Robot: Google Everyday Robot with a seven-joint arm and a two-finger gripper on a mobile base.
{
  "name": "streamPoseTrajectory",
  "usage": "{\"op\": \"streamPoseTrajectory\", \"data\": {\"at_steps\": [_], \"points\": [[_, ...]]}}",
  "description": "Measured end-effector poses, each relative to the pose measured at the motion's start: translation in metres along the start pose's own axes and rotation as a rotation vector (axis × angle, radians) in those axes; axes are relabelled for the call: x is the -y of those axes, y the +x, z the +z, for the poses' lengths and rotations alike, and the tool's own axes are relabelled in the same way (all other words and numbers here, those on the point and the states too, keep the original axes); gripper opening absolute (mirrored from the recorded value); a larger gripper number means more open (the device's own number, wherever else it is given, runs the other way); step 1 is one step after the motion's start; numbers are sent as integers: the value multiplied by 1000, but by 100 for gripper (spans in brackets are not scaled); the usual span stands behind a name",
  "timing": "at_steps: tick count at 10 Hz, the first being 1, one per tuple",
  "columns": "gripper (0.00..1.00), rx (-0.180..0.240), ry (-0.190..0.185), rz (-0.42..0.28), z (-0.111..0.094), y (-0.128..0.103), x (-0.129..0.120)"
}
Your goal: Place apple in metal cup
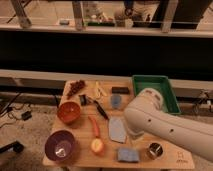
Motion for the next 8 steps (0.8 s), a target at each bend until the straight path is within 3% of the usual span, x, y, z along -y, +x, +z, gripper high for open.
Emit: {"op": "streamPoseTrajectory", "data": {"at_steps": [6, 8], "points": [[80, 60, 75, -148, 13, -81, 0], [80, 80, 74, -166, 17, -100, 4]]}}
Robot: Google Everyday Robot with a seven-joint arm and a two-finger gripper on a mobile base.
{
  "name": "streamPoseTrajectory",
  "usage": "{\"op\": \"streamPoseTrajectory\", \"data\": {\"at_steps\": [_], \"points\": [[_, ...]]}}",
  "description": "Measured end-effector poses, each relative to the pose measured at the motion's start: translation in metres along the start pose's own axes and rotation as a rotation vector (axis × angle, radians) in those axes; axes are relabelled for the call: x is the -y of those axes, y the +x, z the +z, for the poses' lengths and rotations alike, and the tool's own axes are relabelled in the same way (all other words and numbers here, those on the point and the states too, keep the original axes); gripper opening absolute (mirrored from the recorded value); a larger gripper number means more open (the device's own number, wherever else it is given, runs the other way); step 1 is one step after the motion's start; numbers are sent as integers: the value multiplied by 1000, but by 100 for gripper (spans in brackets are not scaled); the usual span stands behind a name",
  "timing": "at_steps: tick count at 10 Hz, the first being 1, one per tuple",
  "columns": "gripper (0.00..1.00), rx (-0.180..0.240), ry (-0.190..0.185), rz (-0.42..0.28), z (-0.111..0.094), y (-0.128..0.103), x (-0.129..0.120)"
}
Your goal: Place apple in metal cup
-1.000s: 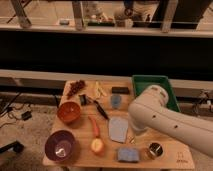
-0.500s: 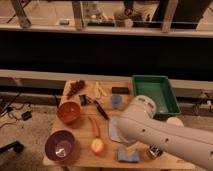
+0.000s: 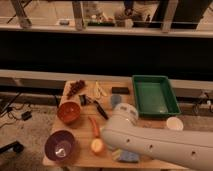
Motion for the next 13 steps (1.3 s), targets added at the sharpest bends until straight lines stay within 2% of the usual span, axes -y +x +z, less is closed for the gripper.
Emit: {"op": "streamPoseTrajectory", "data": {"at_steps": [4, 6, 9, 13], "points": [[80, 32, -84, 26, 19, -15, 3], [80, 58, -110, 43, 29, -21, 3], [80, 108, -136, 59, 43, -27, 1], [80, 210, -136, 51, 55, -41, 10]]}}
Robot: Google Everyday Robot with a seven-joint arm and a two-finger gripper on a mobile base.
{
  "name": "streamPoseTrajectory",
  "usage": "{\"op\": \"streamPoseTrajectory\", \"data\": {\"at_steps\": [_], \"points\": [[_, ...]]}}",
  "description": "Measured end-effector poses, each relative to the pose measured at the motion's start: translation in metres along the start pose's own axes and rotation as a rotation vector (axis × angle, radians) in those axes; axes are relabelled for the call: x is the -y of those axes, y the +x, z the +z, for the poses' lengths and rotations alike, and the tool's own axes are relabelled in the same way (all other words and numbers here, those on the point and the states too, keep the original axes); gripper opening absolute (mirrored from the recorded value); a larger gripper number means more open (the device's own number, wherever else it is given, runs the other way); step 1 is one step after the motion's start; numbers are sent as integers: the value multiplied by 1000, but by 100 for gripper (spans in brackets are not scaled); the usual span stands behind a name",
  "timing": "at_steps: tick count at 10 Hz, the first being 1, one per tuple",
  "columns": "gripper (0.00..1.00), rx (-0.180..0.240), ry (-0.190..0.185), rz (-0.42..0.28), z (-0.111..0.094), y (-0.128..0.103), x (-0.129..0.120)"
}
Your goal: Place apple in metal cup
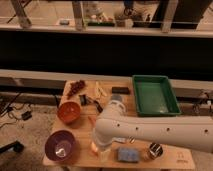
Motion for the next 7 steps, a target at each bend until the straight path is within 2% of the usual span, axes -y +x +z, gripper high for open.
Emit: {"op": "streamPoseTrajectory", "data": {"at_steps": [4, 7], "points": [[80, 65, 9, 13, 10, -3, 10], [80, 102, -12, 77, 20, 3, 13]]}}
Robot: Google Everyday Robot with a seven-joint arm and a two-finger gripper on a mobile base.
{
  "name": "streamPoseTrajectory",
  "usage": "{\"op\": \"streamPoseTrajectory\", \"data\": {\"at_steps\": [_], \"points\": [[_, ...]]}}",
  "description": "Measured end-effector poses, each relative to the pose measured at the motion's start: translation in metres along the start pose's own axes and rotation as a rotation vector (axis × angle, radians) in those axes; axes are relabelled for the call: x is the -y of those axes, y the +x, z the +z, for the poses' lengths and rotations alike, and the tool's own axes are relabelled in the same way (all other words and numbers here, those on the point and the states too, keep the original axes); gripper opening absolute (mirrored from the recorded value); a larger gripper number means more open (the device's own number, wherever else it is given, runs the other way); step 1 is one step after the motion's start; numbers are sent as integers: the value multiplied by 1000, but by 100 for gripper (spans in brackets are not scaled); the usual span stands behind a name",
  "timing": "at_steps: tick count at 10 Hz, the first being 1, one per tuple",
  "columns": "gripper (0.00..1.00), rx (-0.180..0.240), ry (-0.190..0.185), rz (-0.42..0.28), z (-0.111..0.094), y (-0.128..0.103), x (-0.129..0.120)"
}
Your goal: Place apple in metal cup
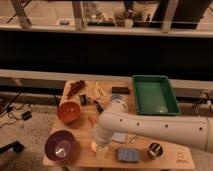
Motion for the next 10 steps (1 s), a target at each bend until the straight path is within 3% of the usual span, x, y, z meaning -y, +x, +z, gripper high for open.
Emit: {"op": "streamPoseTrajectory", "data": {"at_steps": [6, 10], "points": [[80, 1, 9, 18, 0, 4, -4], [80, 10, 23, 60, 22, 15, -6]]}}
